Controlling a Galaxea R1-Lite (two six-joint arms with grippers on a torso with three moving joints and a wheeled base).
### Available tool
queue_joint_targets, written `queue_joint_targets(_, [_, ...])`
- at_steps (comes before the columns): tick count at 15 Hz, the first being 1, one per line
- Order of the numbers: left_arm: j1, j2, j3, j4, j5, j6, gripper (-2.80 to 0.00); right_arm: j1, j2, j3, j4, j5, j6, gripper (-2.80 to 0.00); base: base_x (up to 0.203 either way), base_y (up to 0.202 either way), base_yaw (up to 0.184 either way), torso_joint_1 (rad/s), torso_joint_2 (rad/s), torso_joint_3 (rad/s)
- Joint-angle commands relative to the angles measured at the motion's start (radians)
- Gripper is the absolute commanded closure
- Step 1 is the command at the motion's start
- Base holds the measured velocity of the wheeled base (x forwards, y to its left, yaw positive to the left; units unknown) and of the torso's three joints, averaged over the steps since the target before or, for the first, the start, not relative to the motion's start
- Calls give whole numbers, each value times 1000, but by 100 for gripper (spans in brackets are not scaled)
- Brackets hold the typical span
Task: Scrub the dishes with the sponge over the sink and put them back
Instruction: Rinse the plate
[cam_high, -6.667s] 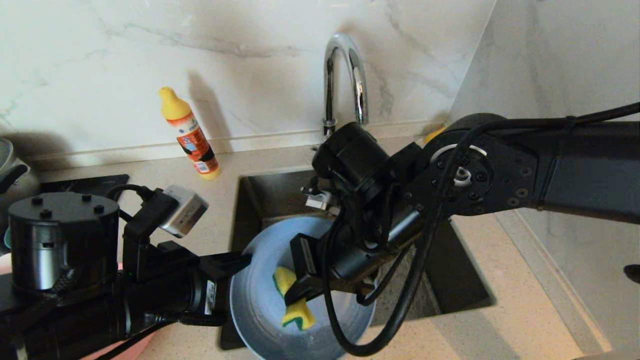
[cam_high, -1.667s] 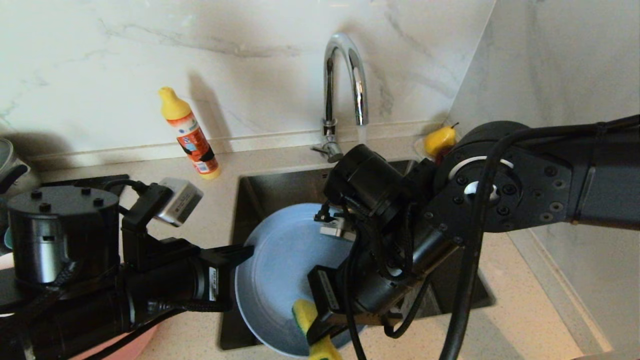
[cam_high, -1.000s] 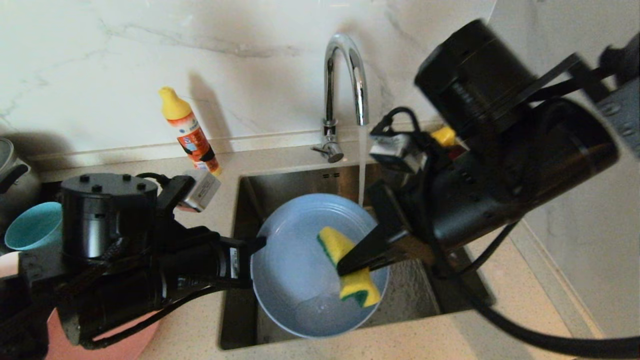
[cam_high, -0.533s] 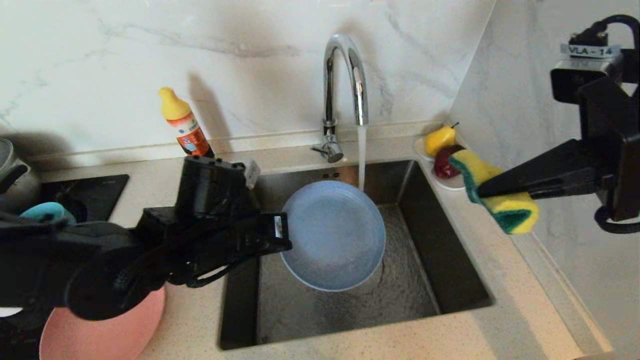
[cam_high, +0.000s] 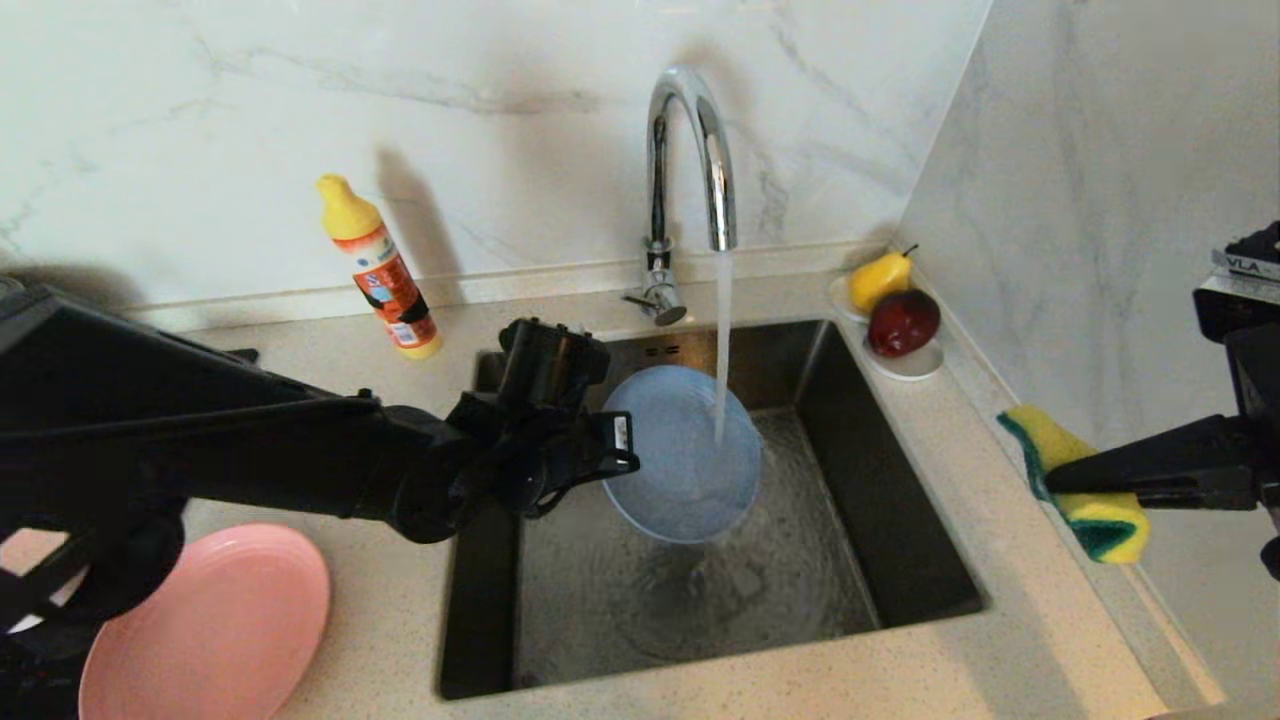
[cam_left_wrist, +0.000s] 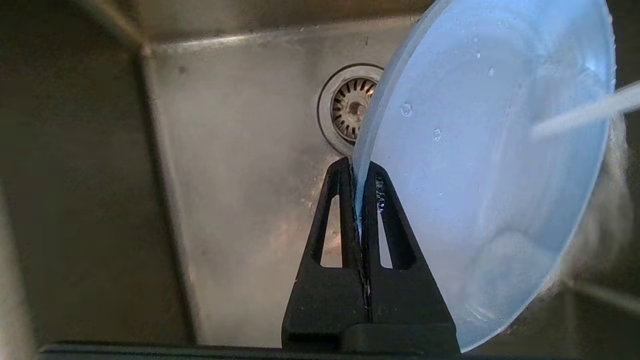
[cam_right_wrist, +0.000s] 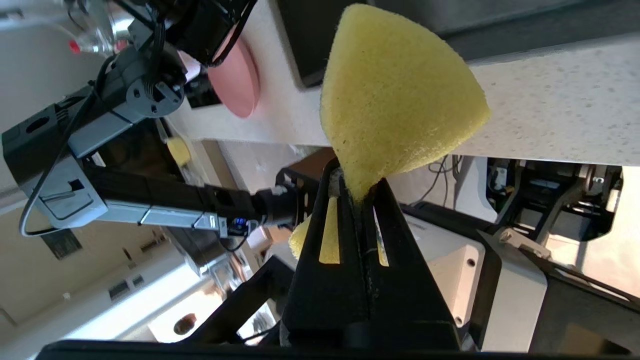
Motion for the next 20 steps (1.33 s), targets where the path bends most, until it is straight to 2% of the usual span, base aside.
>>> queue_joint_targets(1, [-13,79,-73,12,2,-3,0,-44,-32,69,-17,8,-3,0,0,0,0,0,0,0])
queue_joint_targets(4, [-35,114,-125,16,3,-4,0,-81,-33,96,-18,26,-38,0,0,0,0,0,0,0])
queue_joint_targets(8, [-68,134,-139,16,6,-10,0,-112,-39,116,-18,54,-61,0,0,0,0,0,0,0])
queue_joint_targets(10, [-66,126,-124,18,38,-14,0,-112,-34,119,-18,59,-61,0,0,0,0,0,0,0])
queue_joint_targets(16, [25,-16,21,14,77,-24,0,-108,-33,119,-21,79,-60,0,0,0,0,0,0,0])
queue_joint_targets(20, [123,-158,97,21,149,1,0,-101,-27,128,-20,82,-60,0,0,0,0,0,0,0])
